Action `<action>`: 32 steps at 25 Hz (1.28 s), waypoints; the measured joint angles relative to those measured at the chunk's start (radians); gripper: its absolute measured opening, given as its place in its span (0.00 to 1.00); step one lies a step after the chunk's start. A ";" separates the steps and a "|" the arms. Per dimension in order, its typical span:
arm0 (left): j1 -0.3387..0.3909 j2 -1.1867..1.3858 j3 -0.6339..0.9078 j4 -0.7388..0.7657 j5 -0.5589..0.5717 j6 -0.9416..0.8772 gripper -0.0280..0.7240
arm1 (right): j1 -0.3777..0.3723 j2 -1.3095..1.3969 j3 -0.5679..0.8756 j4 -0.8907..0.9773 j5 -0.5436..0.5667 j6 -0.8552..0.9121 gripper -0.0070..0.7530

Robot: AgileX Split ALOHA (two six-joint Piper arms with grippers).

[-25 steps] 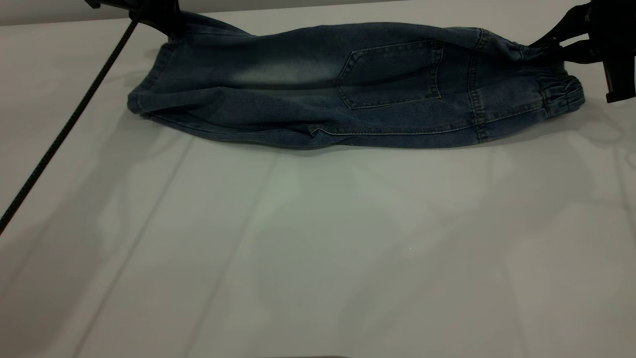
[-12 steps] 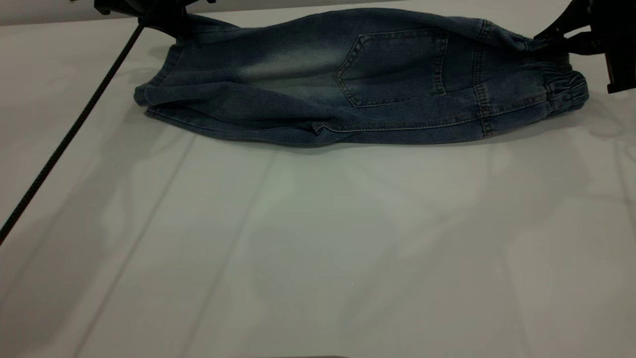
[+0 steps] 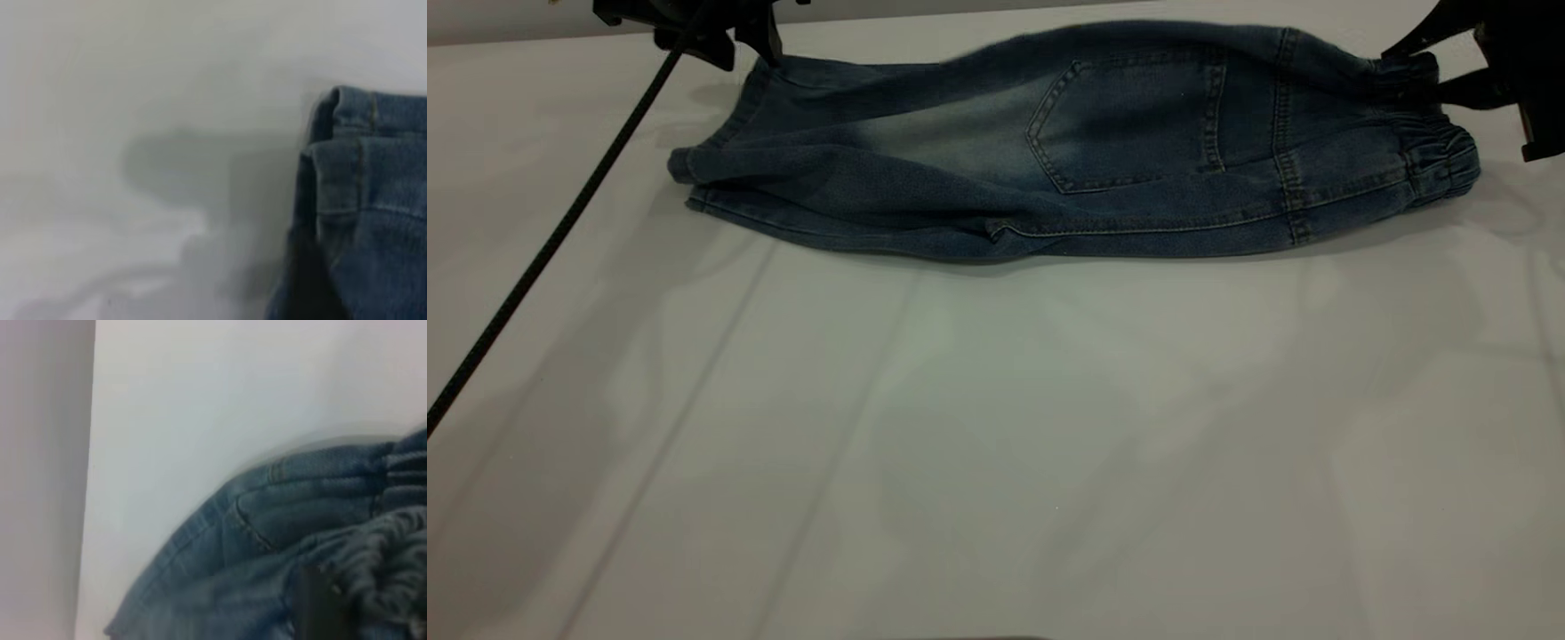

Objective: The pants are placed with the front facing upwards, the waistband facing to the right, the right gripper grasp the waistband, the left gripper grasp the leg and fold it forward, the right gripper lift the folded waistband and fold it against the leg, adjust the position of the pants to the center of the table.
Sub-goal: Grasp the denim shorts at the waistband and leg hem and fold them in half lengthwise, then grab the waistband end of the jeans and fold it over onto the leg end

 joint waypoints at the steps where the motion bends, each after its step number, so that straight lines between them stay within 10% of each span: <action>1: 0.000 0.000 0.000 0.000 0.010 0.000 0.62 | 0.000 0.000 0.000 0.001 0.003 -0.021 0.47; 7: 0.000 -0.004 -0.001 -0.002 0.095 -0.001 0.70 | 0.000 0.000 -0.002 0.001 0.032 -0.145 0.64; 21: 0.000 -0.085 -0.002 -0.003 0.271 0.096 0.70 | 0.000 -0.196 -0.002 -0.270 0.059 -0.227 0.66; 32: -0.006 -0.092 -0.002 -0.097 0.428 0.336 0.70 | 0.000 -0.279 0.022 -0.954 0.085 0.183 0.66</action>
